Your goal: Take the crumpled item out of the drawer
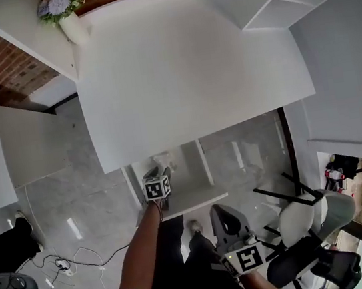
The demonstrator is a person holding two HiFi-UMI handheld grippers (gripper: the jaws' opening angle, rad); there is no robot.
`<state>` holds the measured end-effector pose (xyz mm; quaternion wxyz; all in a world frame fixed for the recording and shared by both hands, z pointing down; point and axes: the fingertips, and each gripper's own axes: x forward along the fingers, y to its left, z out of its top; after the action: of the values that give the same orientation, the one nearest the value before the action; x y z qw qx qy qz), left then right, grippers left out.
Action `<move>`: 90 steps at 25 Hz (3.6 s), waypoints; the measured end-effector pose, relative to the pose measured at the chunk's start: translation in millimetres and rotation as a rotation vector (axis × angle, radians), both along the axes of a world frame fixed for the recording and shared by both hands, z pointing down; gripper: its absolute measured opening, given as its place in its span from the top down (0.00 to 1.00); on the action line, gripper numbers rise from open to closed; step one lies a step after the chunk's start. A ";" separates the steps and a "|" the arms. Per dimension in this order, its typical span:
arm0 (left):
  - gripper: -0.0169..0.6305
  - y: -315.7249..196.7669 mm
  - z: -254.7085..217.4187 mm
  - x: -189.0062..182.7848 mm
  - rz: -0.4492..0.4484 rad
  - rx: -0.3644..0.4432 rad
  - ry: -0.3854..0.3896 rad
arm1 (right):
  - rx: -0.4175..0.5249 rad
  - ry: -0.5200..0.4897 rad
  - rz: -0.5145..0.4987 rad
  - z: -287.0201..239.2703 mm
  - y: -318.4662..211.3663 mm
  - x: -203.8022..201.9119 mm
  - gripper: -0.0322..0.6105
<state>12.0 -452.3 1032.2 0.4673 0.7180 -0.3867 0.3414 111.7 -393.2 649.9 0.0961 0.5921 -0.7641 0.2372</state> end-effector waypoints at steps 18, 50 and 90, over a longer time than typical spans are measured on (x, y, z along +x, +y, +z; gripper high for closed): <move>0.88 17.3 28.6 1.2 0.014 -0.071 -0.036 | -0.039 -0.012 0.068 15.2 16.3 21.4 0.93; 0.88 379.9 -460.6 -86.5 -0.154 0.771 0.018 | 0.311 -0.044 -0.268 -155.7 357.0 -44.5 0.93; 0.88 472.9 -516.6 -144.4 -0.172 0.911 0.039 | 0.322 0.019 -0.302 -180.2 408.0 -123.8 0.93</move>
<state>-132.4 20.6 515.6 0.1379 0.8217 -0.5467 0.0833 -12.1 14.9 469.7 0.0419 0.4808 -0.8712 0.0896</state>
